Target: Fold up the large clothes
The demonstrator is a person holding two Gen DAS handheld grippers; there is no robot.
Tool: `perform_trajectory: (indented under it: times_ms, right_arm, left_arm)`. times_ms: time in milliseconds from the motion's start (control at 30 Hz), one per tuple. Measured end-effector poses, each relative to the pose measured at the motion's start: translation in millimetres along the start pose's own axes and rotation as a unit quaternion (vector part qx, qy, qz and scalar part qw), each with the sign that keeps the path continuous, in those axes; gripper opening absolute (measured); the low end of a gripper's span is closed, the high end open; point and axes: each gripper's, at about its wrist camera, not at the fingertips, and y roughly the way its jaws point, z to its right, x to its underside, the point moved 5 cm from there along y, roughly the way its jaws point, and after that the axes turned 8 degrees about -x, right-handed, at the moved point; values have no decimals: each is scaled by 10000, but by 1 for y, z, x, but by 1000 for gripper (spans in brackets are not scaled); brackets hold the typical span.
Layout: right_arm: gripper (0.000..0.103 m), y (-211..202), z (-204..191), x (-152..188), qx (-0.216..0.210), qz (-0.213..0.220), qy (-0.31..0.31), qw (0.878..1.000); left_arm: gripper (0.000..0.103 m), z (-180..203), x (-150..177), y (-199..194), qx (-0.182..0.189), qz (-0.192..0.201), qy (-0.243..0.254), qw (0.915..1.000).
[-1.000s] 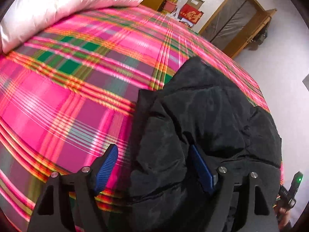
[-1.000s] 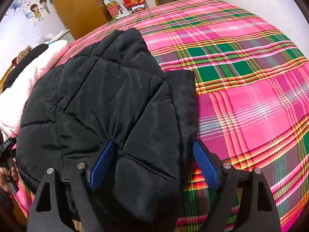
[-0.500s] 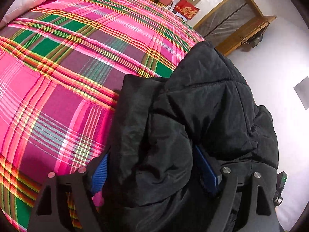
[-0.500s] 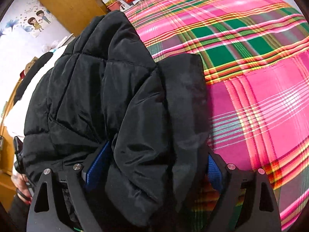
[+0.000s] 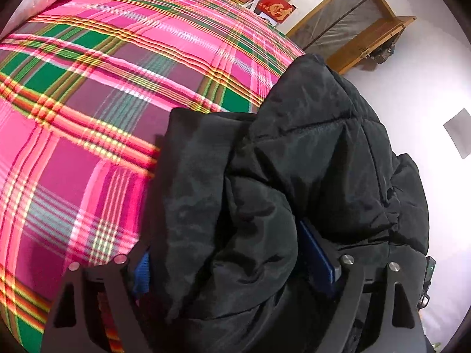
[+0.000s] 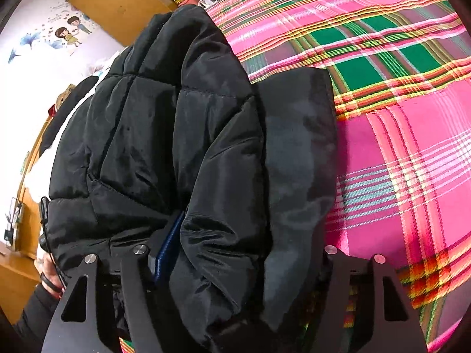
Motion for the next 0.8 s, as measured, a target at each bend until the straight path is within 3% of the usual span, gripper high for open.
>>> perform_trajectory:
  times_ms: [133,200,267,367,467,600,800]
  right_arm:
    - [63,-1,0,0,40,1,-7,10000]
    - [60,1,-5,1,95,15,-7,10000]
    - [53,-2,-11,1,156,63,7,9999]
    - [39,-7,-27,0,412,84,-127,9990]
    - [30,-18,-41,0,553,119,-161,9983]
    - [23,-41,-65,0,626,252,-337,9972]
    - [22,-70,-90,5,531,343,-490,9968]
  left_arm:
    - [93,5,-2,4,-11,-84,91,9999]
    - [89,6,-1,3,-29,-77,121,9999]
    - [66,13,-1,3,31,-47,183,9998]
    - [41,23,-2,-7,-202,116,396,9989]
    - [28,30,-3,-26,-465,323,492,9972]
    - [24,42,-6,-65,-440,714,453,9954]
    - [23,47,1,-110,-278,1035,373,9935]
